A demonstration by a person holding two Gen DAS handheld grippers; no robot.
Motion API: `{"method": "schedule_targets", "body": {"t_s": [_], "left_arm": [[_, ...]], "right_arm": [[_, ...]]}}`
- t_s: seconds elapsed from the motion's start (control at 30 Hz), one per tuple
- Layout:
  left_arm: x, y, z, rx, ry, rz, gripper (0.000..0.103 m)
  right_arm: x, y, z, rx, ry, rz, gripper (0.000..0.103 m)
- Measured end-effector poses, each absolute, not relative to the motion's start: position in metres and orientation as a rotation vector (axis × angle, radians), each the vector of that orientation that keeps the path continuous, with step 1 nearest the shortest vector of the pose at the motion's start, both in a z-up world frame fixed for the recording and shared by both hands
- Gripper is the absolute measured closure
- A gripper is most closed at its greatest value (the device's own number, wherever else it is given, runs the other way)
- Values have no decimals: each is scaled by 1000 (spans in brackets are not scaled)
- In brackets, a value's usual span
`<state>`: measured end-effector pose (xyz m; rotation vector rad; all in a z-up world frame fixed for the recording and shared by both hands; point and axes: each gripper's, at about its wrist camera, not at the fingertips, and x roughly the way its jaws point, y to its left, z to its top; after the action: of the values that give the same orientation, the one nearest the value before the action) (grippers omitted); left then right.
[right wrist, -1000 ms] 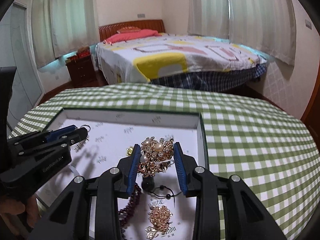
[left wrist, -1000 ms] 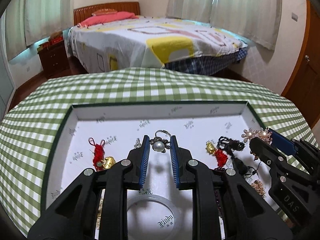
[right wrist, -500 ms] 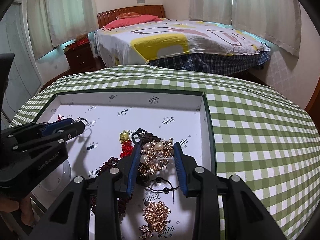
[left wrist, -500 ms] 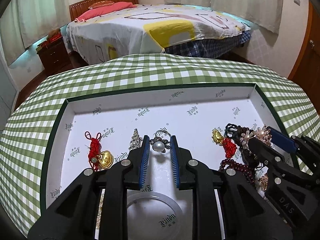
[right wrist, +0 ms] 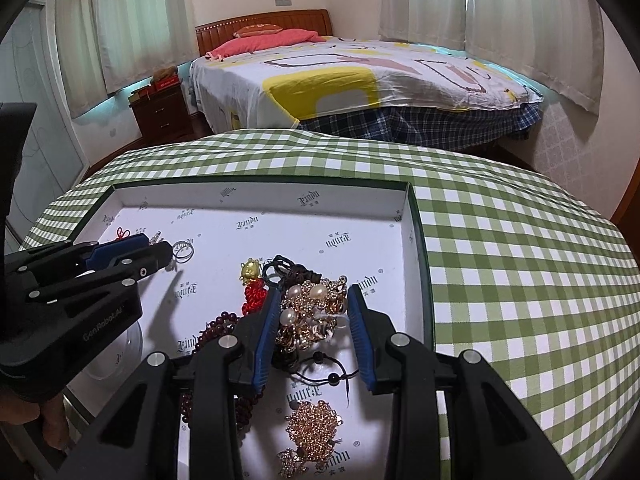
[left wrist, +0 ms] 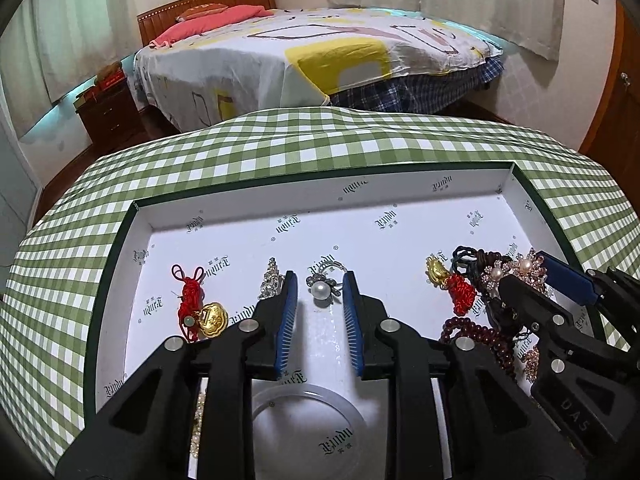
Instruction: Organize jewelry
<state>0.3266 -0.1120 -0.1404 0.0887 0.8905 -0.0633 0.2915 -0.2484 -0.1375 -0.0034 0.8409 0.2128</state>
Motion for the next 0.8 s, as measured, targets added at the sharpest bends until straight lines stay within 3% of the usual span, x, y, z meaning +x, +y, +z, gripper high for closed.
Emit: {"method": "schedule_targets", "body": {"t_s": [0.1, 0.23, 0.5, 0.8], "left_arm": [[325, -111, -138, 83, 879, -63, 62], [324, -110, -135, 72, 861, -66, 52], [317, -103, -130, 64, 838, -30, 26], [286, -86, -114, 76, 772, 25, 15]], "right_arm": [[291, -248, -138, 0, 840, 212, 59], [288, -248, -135, -3, 827, 215, 56], [279, -247, -124, -4, 788, 204, 41], [257, -248, -113, 9, 752, 175, 31]]}}
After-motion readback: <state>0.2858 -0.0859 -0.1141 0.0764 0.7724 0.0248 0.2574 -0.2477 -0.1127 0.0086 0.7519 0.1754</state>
